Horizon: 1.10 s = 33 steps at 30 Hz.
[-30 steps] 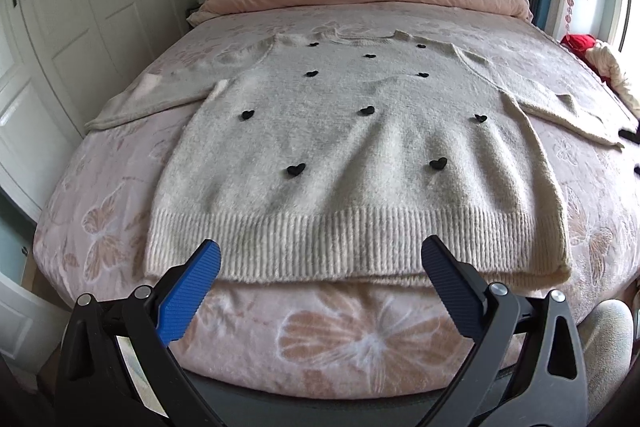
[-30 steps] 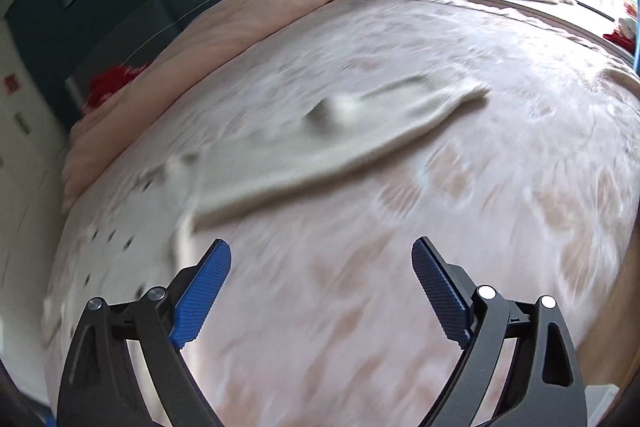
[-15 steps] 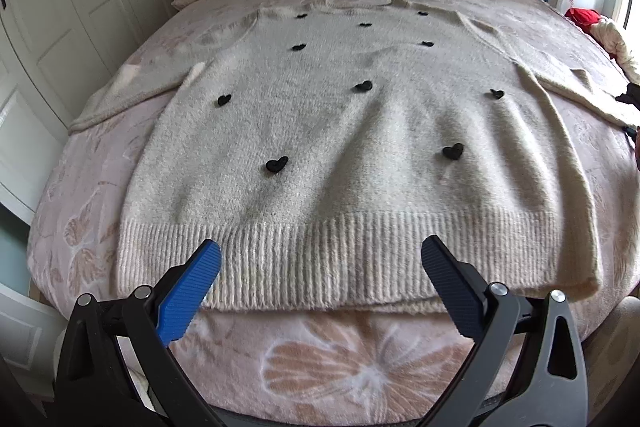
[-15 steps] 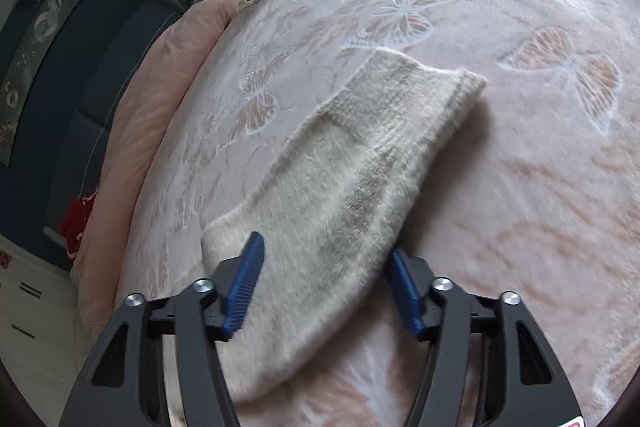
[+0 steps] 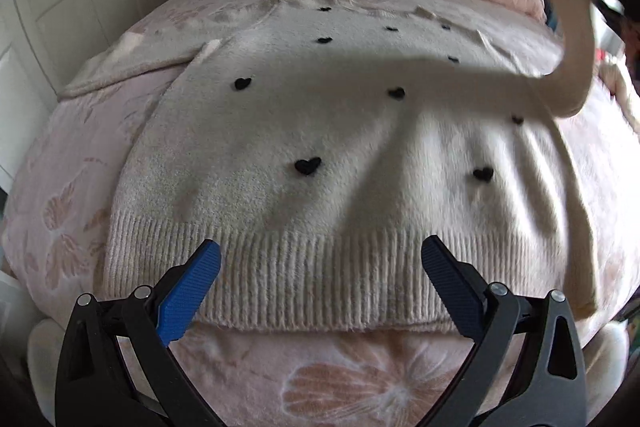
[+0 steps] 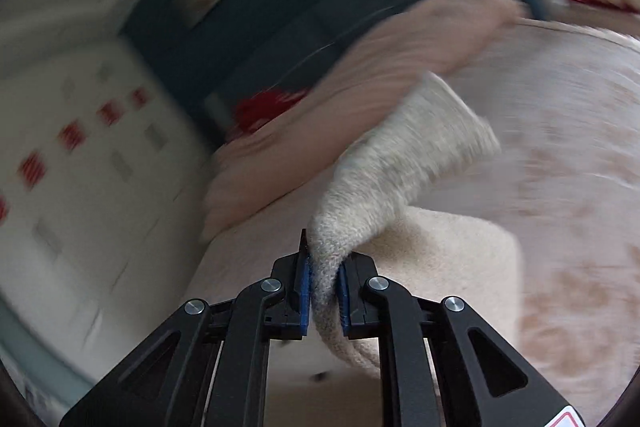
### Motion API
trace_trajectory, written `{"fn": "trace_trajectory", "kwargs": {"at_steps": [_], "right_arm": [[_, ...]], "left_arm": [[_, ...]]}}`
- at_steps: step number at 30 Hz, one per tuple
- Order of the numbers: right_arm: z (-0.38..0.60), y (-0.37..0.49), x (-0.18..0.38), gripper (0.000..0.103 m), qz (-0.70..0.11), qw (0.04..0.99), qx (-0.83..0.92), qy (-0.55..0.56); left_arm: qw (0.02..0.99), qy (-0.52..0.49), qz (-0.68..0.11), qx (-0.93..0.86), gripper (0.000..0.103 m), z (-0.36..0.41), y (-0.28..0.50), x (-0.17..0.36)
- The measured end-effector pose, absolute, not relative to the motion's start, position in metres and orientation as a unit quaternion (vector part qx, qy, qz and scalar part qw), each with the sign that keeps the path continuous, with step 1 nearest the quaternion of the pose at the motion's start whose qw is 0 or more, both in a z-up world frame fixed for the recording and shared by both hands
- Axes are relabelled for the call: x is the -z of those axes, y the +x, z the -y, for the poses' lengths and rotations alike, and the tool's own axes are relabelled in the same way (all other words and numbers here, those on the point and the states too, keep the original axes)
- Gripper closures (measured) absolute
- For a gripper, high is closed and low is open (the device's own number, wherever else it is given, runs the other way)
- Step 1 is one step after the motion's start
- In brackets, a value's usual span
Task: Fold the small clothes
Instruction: 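Grasp the cream sweater sleeve cuff with the right gripper, then fold the held sleeve across the sweater body with the right gripper, release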
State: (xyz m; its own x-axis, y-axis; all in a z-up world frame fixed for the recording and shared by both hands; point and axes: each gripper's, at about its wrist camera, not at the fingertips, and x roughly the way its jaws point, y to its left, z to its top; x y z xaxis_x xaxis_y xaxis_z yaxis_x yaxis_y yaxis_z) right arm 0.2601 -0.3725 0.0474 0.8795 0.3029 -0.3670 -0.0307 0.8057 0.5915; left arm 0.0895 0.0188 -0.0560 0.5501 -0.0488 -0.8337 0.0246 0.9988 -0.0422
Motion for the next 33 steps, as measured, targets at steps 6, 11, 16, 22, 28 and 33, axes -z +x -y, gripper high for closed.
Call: {"fn": "trace_trajectory", "kwargs": {"at_steps": [6,11,16,22,28,33], "right_arm": [[0.185,0.312,-0.014,0.075,-0.328,0.9,-0.216,0.192],[0.193,0.263,0.031,0.047,-0.341,0.888,-0.177,0.254],[0.258,0.207,0.08,0.047,-0.375,0.869,-0.08,0.313],[0.308,0.195,0.121,0.046,-0.374,0.84,-0.016,0.393],[0.342,0.226,0.147,0.047,-0.327,0.805,-0.011,0.495],[0.348,0.243,0.103,0.096,-0.271,0.846,-0.015,0.458]], "left_arm": [[0.882,-0.076,-0.463,0.038,0.005,-0.045,0.114,0.036],[0.886,-0.127,-0.44,0.078,0.005,-0.066,0.176,0.016],[0.875,-0.175,-0.443,0.082,0.005,-0.071,0.27,0.035],[0.845,-0.234,-0.48,0.016,0.006,-0.071,0.363,0.091],[0.845,-0.238,-0.478,0.01,0.084,-0.07,0.396,0.091],[0.891,-0.202,-0.401,0.056,0.095,-0.06,0.411,0.036]]}}
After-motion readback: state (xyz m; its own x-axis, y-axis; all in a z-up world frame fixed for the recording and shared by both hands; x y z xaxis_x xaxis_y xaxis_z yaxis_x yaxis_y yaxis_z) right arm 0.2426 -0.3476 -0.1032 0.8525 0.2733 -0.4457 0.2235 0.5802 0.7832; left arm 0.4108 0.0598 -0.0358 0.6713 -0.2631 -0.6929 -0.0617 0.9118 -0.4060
